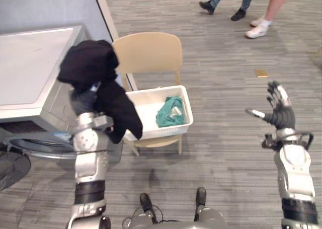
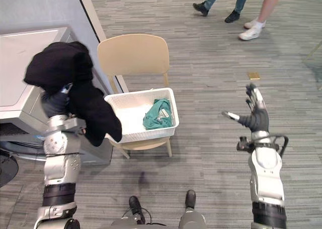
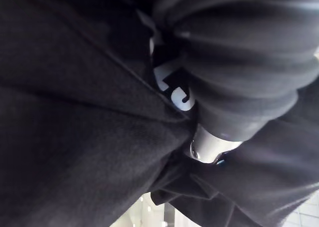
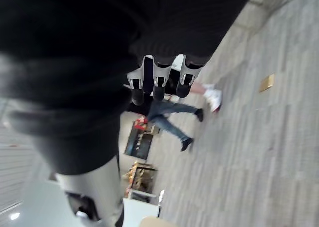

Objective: Pick up the laundry basket with both hands and put the clothes into the washing machine.

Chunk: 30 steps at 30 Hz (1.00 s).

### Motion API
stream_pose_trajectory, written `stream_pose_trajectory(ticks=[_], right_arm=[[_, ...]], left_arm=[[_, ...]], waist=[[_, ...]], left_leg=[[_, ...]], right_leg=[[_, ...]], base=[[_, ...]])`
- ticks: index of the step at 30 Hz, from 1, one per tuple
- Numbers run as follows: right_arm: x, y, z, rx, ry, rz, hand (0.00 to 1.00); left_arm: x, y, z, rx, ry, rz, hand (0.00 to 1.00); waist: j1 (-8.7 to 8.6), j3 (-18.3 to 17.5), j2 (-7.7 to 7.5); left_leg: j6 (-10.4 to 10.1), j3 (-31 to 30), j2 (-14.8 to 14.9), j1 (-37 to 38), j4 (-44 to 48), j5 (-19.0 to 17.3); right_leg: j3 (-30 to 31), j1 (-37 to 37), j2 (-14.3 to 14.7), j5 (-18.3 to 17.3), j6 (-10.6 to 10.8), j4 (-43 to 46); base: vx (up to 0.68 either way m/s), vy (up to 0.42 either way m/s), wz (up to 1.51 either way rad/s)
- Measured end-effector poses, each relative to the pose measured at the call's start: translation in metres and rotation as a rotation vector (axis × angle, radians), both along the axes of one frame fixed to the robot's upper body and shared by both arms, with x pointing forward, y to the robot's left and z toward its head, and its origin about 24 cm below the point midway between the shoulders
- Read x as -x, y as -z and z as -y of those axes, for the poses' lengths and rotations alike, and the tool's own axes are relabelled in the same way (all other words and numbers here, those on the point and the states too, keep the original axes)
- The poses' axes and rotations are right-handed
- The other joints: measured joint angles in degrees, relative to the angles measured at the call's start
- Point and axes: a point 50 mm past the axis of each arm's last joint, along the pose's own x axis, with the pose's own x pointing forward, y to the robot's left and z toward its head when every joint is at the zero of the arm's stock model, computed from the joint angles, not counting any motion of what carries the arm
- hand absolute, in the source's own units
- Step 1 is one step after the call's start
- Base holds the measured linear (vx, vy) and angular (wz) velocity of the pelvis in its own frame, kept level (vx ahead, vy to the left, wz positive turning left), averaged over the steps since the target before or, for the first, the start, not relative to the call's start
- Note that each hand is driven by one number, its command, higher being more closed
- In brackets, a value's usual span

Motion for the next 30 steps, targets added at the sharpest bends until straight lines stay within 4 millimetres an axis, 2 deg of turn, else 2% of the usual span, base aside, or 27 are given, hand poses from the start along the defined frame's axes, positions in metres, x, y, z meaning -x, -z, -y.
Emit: stream_pose_trajectory(ticks=[2,3,6,8,9,10,11,12,13,14,15,16,17,18,19,20,21,22,23,24,25,26,27,28,29,30], right_arm=[[0.017,0.036,0.01,-0.029,0.072,-0.151,0.0],[0.02,0.047,0.012,-0.037,0.088,-0.201,0.0],[0.04,0.102,0.015,-0.099,0.14,-0.447,0.0],[0.054,0.136,0.016,-0.129,0.166,-0.613,0.0],[0.058,0.145,0.016,-0.131,0.172,-0.656,0.0],[0.064,0.163,0.014,-0.139,0.178,-0.754,0.0],[0.067,0.169,0.013,-0.132,0.177,-0.791,0.0],[0.071,0.184,0.009,-0.115,0.163,-0.882,0.0],[0.071,0.191,0.005,-0.1,0.143,-0.927,0.0],[0.07,0.194,0.003,-0.089,0.128,-0.951,0.0],[0.071,0.204,-0.004,-0.08,0.096,-1.007,0.0],[0.073,0.213,-0.013,-0.091,0.074,-1.055,0.0],[0.073,0.221,-0.018,-0.083,0.054,-1.108,0.0],[0.071,0.22,-0.015,-0.061,0.054,-1.115,0.0],[0.069,0.218,-0.014,-0.023,0.042,-1.117,0.0],[0.075,0.222,-0.018,-0.007,0.025,-1.148,0.0],[0.077,0.225,-0.021,-0.013,0.016,-1.162,0.0],[0.075,0.229,-0.032,-0.026,-0.009,-1.167,0.0],[0.075,0.231,-0.039,-0.03,-0.026,-1.172,0.0],[0.075,0.232,-0.041,-0.026,-0.035,-1.177,0.0],[0.083,0.238,-0.045,-0.023,-0.052,-1.215,0.0],[0.085,0.24,-0.05,-0.034,-0.06,-1.227,0.0],[0.085,0.241,-0.053,-0.04,-0.065,-1.226,0.0],[0.083,0.241,-0.055,-0.048,-0.069,-1.224,0.0],[0.087,0.244,-0.058,-0.059,-0.074,-1.239,0.0],[0.095,0.248,-0.061,-0.073,-0.074,-1.258,0.0]], left_arm=[[0.015,0.011,-0.013,0.004,-0.058,-0.034,1.0],[0.02,0.014,-0.017,0.006,-0.075,-0.044,1.0],[0.042,0.027,-0.033,0.031,-0.156,-0.083,1.0],[0.054,0.039,-0.04,0.056,-0.204,-0.117,1.0],[0.057,0.041,-0.041,0.064,-0.217,-0.121,1.0],[0.062,0.047,-0.044,0.091,-0.24,-0.13,1.0],[0.063,0.048,-0.043,0.107,-0.24,-0.13,1.0],[0.064,0.051,-0.04,0.136,-0.24,-0.13,1.0],[0.064,0.053,-0.039,0.155,-0.239,-0.131,1.0],[0.064,0.055,-0.037,0.166,-0.232,-0.132,1.0],[0.063,0.057,-0.033,0.174,-0.216,-0.14,1.0],[0.063,0.057,-0.033,0.178,-0.216,-0.14,1.0],[0.062,0.06,-0.029,0.193,-0.207,-0.142,1.0],[0.062,0.063,-0.026,0.199,-0.197,-0.156,1.0],[0.062,0.068,-0.018,0.203,-0.164,-0.178,1.0],[0.056,0.066,-0.008,0.208,-0.12,-0.165,1.0],[0.055,0.066,-0.006,0.215,-0.113,-0.163,1.0],[0.055,0.067,-0.003,0.225,-0.107,-0.16,1.0],[0.056,0.071,0.0,0.227,-0.1,-0.181,1.0],[0.057,0.073,0.003,0.23,-0.086,-0.194,1.0],[0.057,0.077,0.011,0.231,-0.051,-0.213,1.0],[0.057,0.08,0.017,0.237,-0.021,-0.225,1.0],[0.057,0.081,0.02,0.243,-0.013,-0.232,1.0],[0.058,0.086,0.022,0.25,-0.007,-0.255,1.0],[0.062,0.095,0.024,0.256,0.005,-0.302,1.0],[0.065,0.1,0.025,0.253,0.015,-0.336,1.0]], waist=[[-0.04,-0.35,-0.15],[-0.04,-0.53,-0.16],[0.71,-0.86,-0.2],[2.38,-1.3,-0.04],[2.67,-1.34,0.03],[3.93,-1.47,0.23],[4.45,-1.5,0.36],[5.42,-1.63,0.83],[5.9,-1.62,1.59],[6.34,-1.54,2.4],[6.73,-1.3,3.36],[6.42,-1.56,0.78],[7.44,-1.0,0.25],[8.4,-0.62,1.28],[7.94,0.01,3.58],[7.88,0.22,3.69],[7.52,0.15,2.9],[8.21,0.11,3.09],[8.07,0.28,3.38],[7.8,0.25,3.67],[7.79,0.24,4.18],[8.2,0.24,4.77],[8.28,0.27,5.55],[8.31,1.22,4.88],[8.21,1.72,4.4],[8.19,2.29,3.17]], left_leg=[[-0.12,-0.57,0.03,0.27,0.0,-0.12],[-0.14,-0.79,0.04,0.28,0.01,-0.16],[-0.16,-2.09,0.13,0.3,0.29,-0.19],[-0.12,-3.69,0.16,-0.31,0.37,-0.15],[-0.12,-4.52,0.14,-0.65,0.39,-0.13],[-0.06,-6.62,0.11,-1.88,0.42,0.17],[-0.13,-7.82,0.07,-2.51,0.42,0.49],[-0.37,-10.44,0.13,-4.19,0.45,0.96],[-0.02,-12.4,0.37,-5.45,0.97,1.24],[1.11,-13.93,0.7,-6.83,2.18,0.69],[5.44,-12.56,1.51,-8.51,2.99,-2.75],[10.89,-7.85,0.55,-9.49,5.04,-6.27],[13.34,-1.78,1.62,-11.81,15.63,-7.9],[14.13,0.94,2.58,-11.48,20.63,-6.08],[12.73,4.46,2.76,-11.39,21.72,-3.57],[13.17,3.38,0.16,-10.96,16.99,1.06],[13.43,1.82,-0.99,-10.19,13.99,1.66],[13.78,6.24,0.63,-9.83,21.65,-6.4],[11.48,9.71,2.31,-8.21,26.5,-10.73],[9.33,10.11,2.61,-6.66,26.57,-11.49],[6.34,10.17,2.99,-3.94,24.25,-13.02],[3.93,8.9,2.93,-2.36,21.28,-14.09],[3.52,7.8,2.32,-2.24,19.71,-14.66],[3.77,6.69,0.94,-2.07,18.98,-14.65],[4.72,4.72,-1.22,-1.82,18.92,-14.58],[6.15,2.94,-4.4,-0.87,18.79,-15.3]], right_leg=[[-0.46,0.73,0.07,-0.08,-0.07,-0.15],[-0.59,0.88,0.09,-0.12,-0.13,-0.15],[-2.0,1.76,0.17,-0.47,-0.29,-0.1],[-2.94,2.14,0.25,-0.66,-0.35,-0.04],[-3.65,2.31,0.26,-0.77,-0.43,-0.03],[-5.67,2.35,0.3,-1.33,-0.59,0.32],[-6.81,2.34,0.29,-1.8,-0.44,0.68],[-9.97,1.85,0.17,-3.23,-0.8,3.08],[-12.03,1.21,0.11,-4.71,-1.1,5.98],[-13.07,0.49,0.34,-5.97,-1.63,8.56],[-15.51,0.44,1.38,-7.25,-2.88,9.78],[-18.35,1.71,0.6,-7.59,-3.59,6.53],[-21.88,3.1,-1.09,-7.39,-3.78,6.12],[-22.91,3.23,-1.06,-7.8,-3.52,8.17],[-25.82,4.16,-2.81,-10.64,-3.57,13.09],[-27.89,4.5,-3.38,-13.25,-4.45,13.61],[-29.04,5.39,-3.61,-12.67,-4.51,11.58],[-34.03,6.63,-4.11,-11.77,-3.68,11.6],[-37.7,7.79,-4.71,-11.78,-3.73,12.58],[-39.65,8.39,-4.87,-11.77,-3.72,12.81],[-43.01,9.39,-5.0,-11.76,-3.71,13.17],[-45.76,9.71,-5.06,-11.76,-3.71,14.11],[-46.67,9.82,-5.39,-11.76,-3.71,15.04],[-47.51,10.21,-7.42,-11.89,-3.66,17.38],[-47.51,10.65,-11.37,-12.95,-4.06,22.38],[-45.74,11.0,-16.35,-15.39,-5.89,29.05]], base=[[0.06,-0.022,0.11],[0.06,-0.014,0.16],[0.05,-0.01,0.21],[0.04,-0.008,0.3],[0.02,-0.005,0.6],[0.0,-0.003,0.64],[-0.02,0.001,1.04],[-0.03,-0.002,1.11],[-0.03,-0.013,1.2],[-0.04,-0.055,1.21],[-0.04,-0.139,1.48],[-0.04,-0.134,1.73],[0.02,-0.073,1.34],[0.04,0.044,1.49],[-0.02,0.073,1.77],[-0.11,0.046,2.12],[-0.14,0.029,1.99],[-0.08,-0.024,1.89],[-0.03,-0.017,1.77],[-0.02,-0.002,1.71],[-0.03,0.077,1.51],[-0.05,0.133,1.36],[-0.05,0.144,1.04],[-0.08,0.17,0.92],[-0.07,0.237,1.1],[-0.06,0.315,1.15]])
